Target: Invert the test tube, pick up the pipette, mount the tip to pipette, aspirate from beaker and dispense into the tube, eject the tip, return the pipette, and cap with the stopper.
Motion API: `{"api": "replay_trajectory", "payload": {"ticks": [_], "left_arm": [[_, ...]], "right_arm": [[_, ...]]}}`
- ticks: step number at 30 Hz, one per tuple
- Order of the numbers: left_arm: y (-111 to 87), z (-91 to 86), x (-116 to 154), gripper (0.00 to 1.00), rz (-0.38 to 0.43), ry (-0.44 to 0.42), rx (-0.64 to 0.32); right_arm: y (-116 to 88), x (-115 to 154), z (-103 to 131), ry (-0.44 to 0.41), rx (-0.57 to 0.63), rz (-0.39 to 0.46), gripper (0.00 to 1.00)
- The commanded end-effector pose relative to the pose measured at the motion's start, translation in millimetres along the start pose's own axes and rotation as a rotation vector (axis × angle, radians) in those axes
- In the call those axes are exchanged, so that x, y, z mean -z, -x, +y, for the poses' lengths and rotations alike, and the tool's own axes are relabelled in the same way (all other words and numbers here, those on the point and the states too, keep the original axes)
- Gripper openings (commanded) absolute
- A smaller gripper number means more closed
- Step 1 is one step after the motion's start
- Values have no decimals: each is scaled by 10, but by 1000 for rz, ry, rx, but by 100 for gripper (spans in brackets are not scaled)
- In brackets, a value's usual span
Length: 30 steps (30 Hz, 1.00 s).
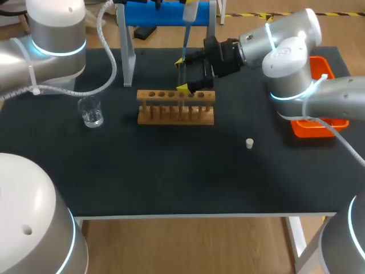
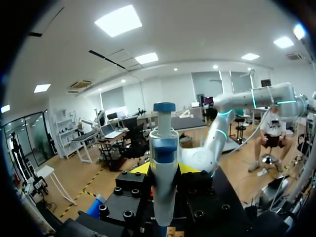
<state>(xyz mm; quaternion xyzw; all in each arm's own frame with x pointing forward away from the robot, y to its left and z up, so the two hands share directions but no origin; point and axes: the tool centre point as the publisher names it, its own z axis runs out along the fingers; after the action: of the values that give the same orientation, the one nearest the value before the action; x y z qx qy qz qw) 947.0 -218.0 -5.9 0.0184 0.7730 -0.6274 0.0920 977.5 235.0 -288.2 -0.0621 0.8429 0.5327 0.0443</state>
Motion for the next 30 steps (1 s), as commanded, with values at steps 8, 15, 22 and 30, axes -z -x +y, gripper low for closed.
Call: {"api": "replay_trajectory", "payload": {"ticks": [8,15,22,30], "left_arm": [[-106,-141,213,0,-61,18,-33],[-321,-86,631,0,-127,55,-48],[-658,114,885,0,-143,73,-40],[-1034,406,728,0,-75,41,-31]], "right_arm": [[5,4,-5,0,1,2,100],[5,4,-5,0,1,2,100],[5,4,-5,0,1,2,100],[5,4,-5,0,1,2,100]]}}
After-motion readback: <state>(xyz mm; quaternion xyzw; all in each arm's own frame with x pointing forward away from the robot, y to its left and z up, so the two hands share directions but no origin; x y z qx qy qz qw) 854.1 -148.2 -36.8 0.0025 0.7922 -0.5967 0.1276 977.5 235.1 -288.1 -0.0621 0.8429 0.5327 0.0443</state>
